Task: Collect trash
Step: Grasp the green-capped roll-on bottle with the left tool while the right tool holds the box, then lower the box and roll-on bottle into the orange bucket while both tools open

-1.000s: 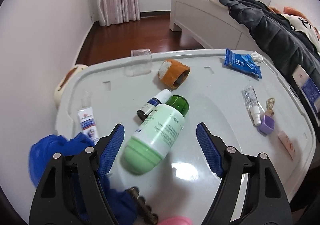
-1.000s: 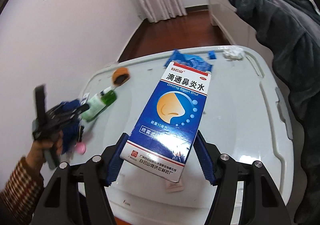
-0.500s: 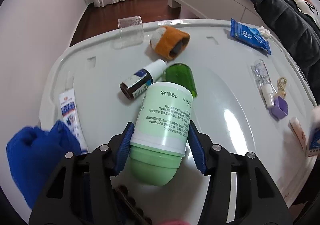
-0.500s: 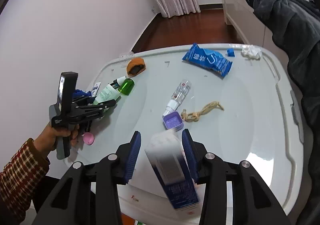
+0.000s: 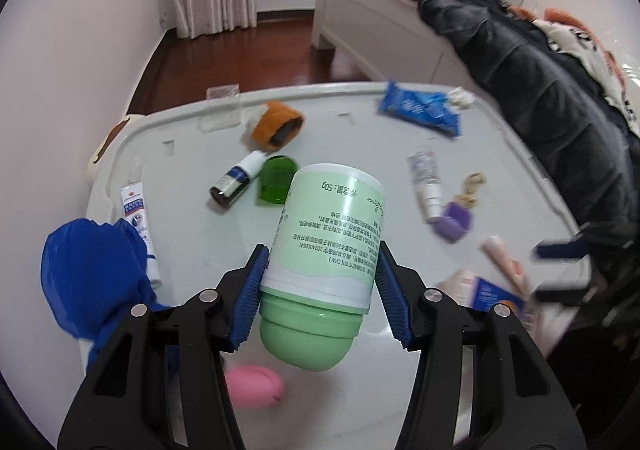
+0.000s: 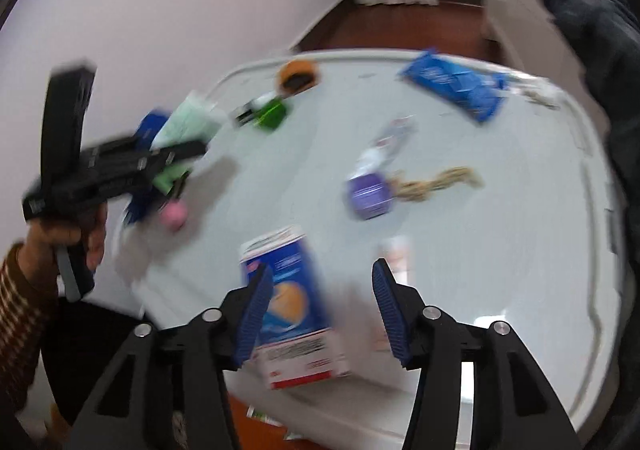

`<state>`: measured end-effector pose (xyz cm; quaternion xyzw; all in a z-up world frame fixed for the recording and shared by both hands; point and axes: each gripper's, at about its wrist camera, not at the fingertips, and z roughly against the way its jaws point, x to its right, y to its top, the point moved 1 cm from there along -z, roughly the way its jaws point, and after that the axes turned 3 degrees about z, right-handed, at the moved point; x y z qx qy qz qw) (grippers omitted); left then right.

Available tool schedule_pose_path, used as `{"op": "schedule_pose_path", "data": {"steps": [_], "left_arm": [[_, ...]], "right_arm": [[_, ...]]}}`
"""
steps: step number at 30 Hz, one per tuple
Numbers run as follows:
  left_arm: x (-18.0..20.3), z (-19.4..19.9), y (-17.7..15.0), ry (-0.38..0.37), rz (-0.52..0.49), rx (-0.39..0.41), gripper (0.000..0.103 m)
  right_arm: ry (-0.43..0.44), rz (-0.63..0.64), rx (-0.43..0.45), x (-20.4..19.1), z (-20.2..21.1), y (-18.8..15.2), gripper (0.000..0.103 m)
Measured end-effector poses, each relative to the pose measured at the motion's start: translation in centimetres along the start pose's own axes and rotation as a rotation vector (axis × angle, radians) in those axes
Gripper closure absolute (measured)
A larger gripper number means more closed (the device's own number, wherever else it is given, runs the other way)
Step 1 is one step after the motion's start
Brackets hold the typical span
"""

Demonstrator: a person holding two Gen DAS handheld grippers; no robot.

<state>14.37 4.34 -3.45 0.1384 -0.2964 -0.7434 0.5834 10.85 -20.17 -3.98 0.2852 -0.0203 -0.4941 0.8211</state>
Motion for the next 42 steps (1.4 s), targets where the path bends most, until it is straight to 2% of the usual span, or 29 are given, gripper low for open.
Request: {"op": "schedule_pose_path", "data": {"steps": [2,5,8,9,10,12,17,24,28,33,38,42], "left_arm": [[0.7,1.0,-0.4,-0.014,-0.001,0.020,0.051],[1.3,2.5,-1.1,-0.027,0.006,0.044,0.051],[1.4,3.7,-1.9,-0.041,0.021,0.057,0.051],[1.5,3.9,-2.1,-0.041,0.020,0.058,0.051],[1.6,4.2,-2.6,-0.043,0.022,0.060,0.051],[1.7,4.7,-3.2,-0.052,0.029,0.057,0.051],[2.5,5.5,-5.0,-0.071,0.037,0.046,0.051],[4.8,7.3,-8.2,-0.130,0.030,0.016,0.051],[7.2,8.0,-11.7,-0.175,0.008,-0.060,0.051],[9.5,7.5,-17.1,-0.217,0.017,-0.221,0.051],[11.5,6.2,-21.4,-0.205,0.008,-0.335,0.051],[12.2,5.9,-22.6,-0.163,-0.006,-0.363,0.050]], "right_arm": [[-0.016,0.067,-0.024,-1.4,-1.1,-0.4,0.040],[-0.072,0.156,-0.066,-2.7,-3.1,-1.3,0.037],[-0.133,0.210,-0.101,-3.1,-5.2,-2.2,0.039],[-0.141,0.214,-0.113,-3.1,-5.8,-2.3,0.045],[-0.143,0.207,-0.095,-3.1,-5.7,-2.3,0.049],[-0.139,0.161,-0.116,-2.7,-5.5,-2.2,0.052],[-0.092,0.012,-0.102,-1.8,-3.7,-1.9,0.052],[-0.041,-0.050,-0.065,-3.2,0.6,-4.1,0.052],[0.025,-0.141,-0.100,-3.7,1.9,-8.2,0.052],[0.074,-0.254,-0.186,-4.0,1.4,-15.7,0.052],[0.111,-0.330,-0.246,-4.2,-0.1,-19.9,0.052],[0.109,-0.344,-0.303,-4.6,-1.9,-21.7,0.051]]}}
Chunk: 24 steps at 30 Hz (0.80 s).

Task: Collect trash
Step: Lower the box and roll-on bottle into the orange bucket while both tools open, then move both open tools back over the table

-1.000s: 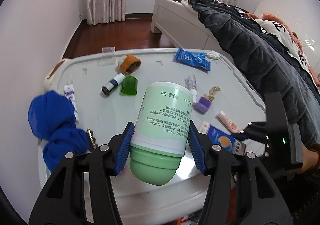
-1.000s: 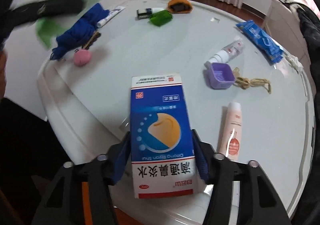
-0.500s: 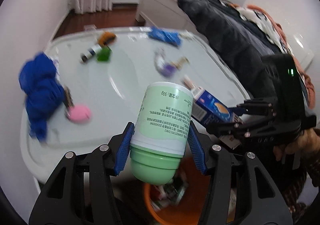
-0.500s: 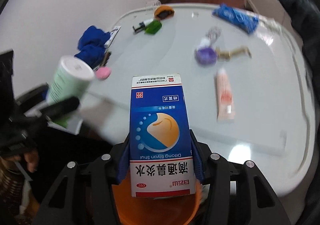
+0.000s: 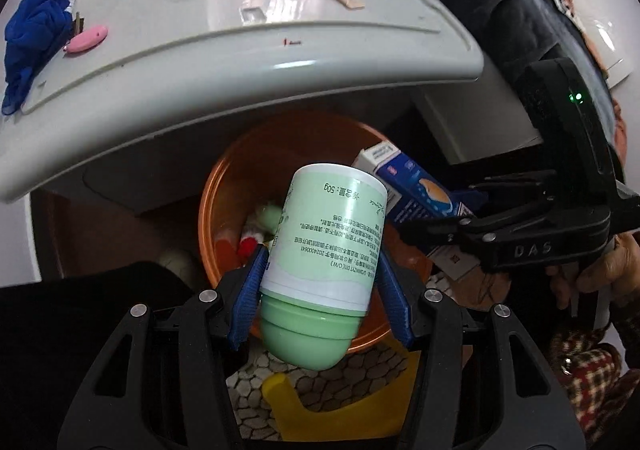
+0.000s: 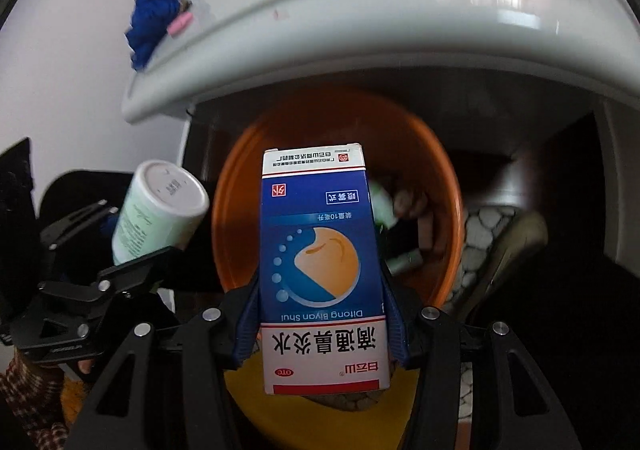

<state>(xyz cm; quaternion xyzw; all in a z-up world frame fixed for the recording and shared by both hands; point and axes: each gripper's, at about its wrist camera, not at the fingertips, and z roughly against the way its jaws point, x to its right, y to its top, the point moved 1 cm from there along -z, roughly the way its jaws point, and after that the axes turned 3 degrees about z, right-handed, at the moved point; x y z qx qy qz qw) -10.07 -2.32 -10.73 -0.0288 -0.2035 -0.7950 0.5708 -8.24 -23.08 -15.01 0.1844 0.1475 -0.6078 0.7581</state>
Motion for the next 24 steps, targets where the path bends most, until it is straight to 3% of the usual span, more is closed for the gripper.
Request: {"op": "schedule_pose_path", "data": {"steps": [2,3,4,7,17,21,24], "left_arm": [[0.4,0.1,0.0,0.033,-0.017,-0.002,0.050],[0.5,0.2,0.0,0.059,-0.028,0.004,0.050],[0.7,0.6,0.1,0.083,-0.041,0.019,0.047],[1.2,1.7,1.0,0.144,-0.055,0.083,0.036],[1.0,3.8,4.4,0.295,-0.018,0.195,0.030],[0.6,4.6,6.2,0.306,0.002,0.237,0.030],[0.2,5.0,7.9,0.307,0.012,0.268,0.030]], "right_arm": [[-0.035,-0.017,-0.014,0.4,-0.5,-0.2,0.041],[-0.040,-0.024,-0.010,0.5,-0.5,-0.1,0.027],[-0.033,-0.031,0.000,0.6,-0.3,-0.1,0.021],[-0.011,-0.035,0.047,0.7,1.0,0.0,0.015],[-0.021,-0.069,0.206,1.9,5.5,1.8,0.012],[-0.074,0.012,0.291,0.6,8.2,3.1,0.012],[-0.129,0.100,0.377,-0.8,10.6,4.5,0.005]]}}
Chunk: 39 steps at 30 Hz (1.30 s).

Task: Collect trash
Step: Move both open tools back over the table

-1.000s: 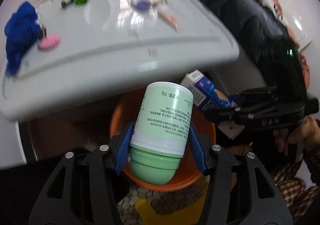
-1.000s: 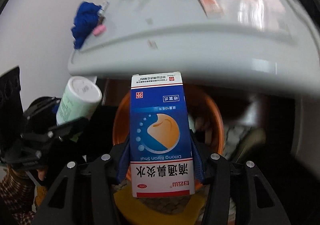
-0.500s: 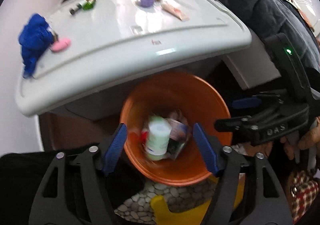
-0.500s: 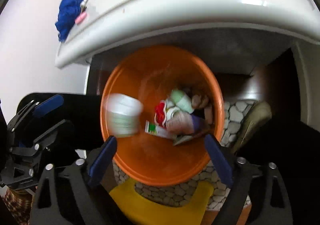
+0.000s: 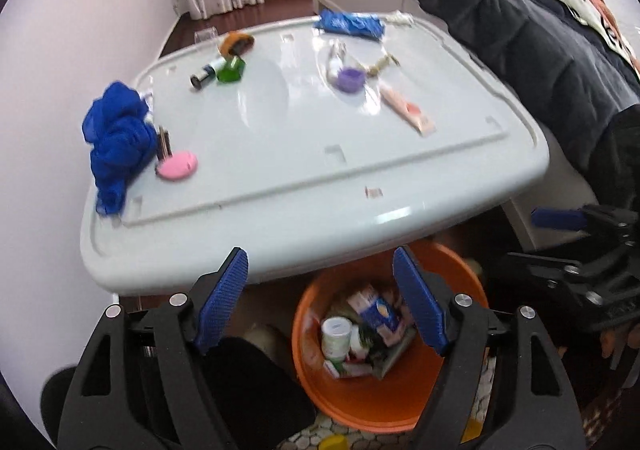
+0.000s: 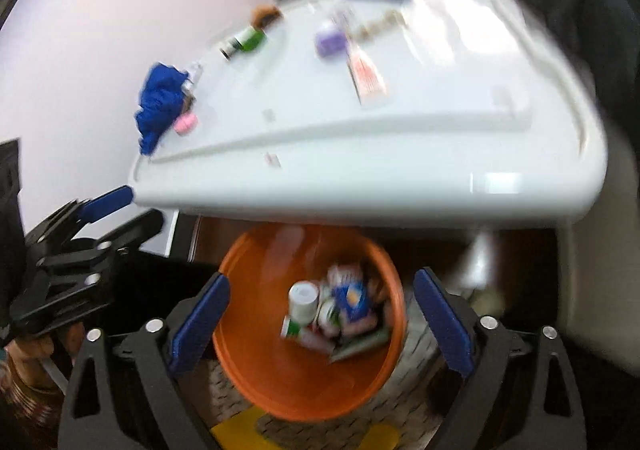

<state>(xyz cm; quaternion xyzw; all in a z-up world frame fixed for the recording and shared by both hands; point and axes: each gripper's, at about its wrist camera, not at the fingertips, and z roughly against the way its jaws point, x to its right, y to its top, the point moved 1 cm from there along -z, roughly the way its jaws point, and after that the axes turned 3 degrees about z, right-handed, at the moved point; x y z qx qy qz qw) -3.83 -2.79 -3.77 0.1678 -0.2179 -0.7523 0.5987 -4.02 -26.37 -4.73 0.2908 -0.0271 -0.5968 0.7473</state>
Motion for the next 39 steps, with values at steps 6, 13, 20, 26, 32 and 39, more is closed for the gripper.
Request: {"op": "schedule_pose_path", "data": {"steps": [6,13,20,26,32,39], "left_arm": [[-1.4,-1.1,3.9,-0.005,0.047,0.057,0.029],[-2.5,-3.7,6.6,-0.020,0.107,0.098,0.029],[-3.5,-5.6,6.3,-0.020,0.129,0.085,0.029],[-4.0,-6.0,6.3,-0.042,0.144,0.072,0.029],[-4.0,-6.6,6.3,-0.058,0.148,0.048,0.029],[-4.2,-6.9,6.4,-0.075,0.153,0.043,0.029]], "right_arm": [[-0.057,0.106,0.064,0.0,-1.0,7.1,0.005],[-0.241,0.192,-0.013,1.4,-8.0,11.9,0.006],[-0.262,0.254,-0.007,1.0,-10.7,12.7,0.018],[-0.226,0.197,-0.023,1.9,-11.7,12.9,0.048],[-0.148,0.131,-0.018,2.0,-11.1,13.3,0.080],[-0.087,0.098,0.052,1.9,-8.4,14.2,0.080]]}}
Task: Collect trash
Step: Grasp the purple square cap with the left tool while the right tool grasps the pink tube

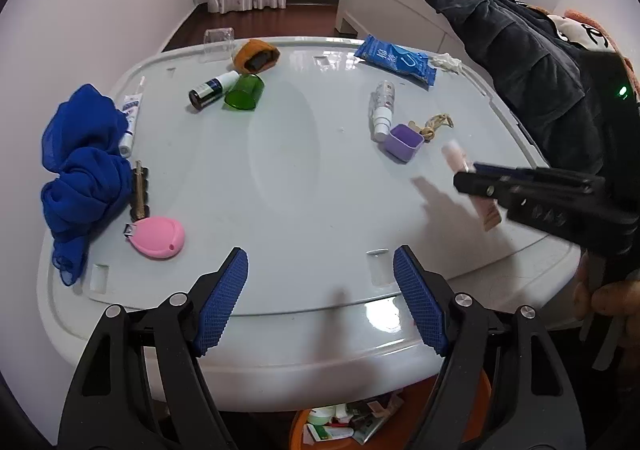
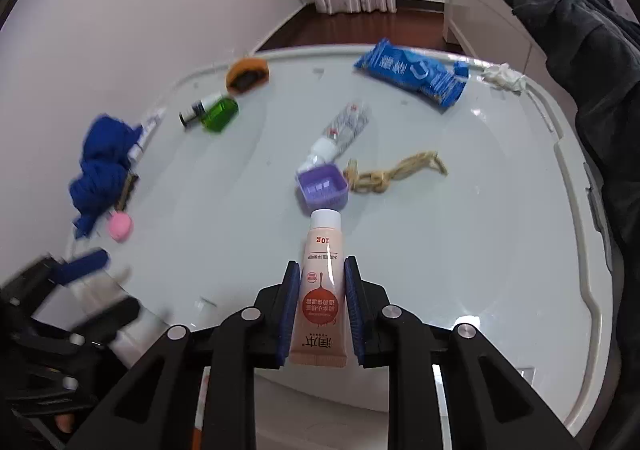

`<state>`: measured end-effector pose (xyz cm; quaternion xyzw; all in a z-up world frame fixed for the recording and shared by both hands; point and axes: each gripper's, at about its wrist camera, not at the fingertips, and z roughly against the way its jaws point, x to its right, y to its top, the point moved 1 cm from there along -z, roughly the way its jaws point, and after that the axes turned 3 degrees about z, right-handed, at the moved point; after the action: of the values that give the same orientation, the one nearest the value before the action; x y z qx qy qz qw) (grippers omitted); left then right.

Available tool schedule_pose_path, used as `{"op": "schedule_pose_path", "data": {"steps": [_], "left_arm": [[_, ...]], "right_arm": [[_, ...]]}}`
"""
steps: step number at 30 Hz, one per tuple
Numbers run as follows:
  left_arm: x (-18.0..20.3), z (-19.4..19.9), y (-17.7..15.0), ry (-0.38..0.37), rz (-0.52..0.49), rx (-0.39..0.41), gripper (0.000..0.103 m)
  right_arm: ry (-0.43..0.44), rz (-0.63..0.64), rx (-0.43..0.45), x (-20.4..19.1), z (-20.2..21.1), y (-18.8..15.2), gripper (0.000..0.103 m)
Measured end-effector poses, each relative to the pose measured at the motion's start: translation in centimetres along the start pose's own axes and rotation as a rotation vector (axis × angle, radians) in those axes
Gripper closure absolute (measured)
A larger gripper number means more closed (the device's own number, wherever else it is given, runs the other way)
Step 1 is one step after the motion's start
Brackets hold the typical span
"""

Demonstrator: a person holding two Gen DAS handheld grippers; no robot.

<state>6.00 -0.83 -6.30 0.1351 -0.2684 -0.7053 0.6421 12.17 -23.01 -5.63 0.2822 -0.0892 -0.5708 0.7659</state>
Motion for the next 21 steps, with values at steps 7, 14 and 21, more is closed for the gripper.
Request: {"op": "schedule_pose_path", "data": {"steps": [7,14,21], "left_arm": [[2.4,-1.1,2.7,-0.141,-0.024,0.004,0.029],[6.8,-7.2,6.5,-0.232,-0.130,-0.003,0.030],[7.4,-11.6,7.8,-0.149,-0.117,-0.006,0.039]], "right_arm": [[0.005,-0.040,0.101,1.8,3.5,1.8,0.080],[-0.015,-0.065,0.146,3.8,5.4,2.0,0.080],[0.014,-0.082,0.135,4.8,5.5,1.5,0.080]]}}
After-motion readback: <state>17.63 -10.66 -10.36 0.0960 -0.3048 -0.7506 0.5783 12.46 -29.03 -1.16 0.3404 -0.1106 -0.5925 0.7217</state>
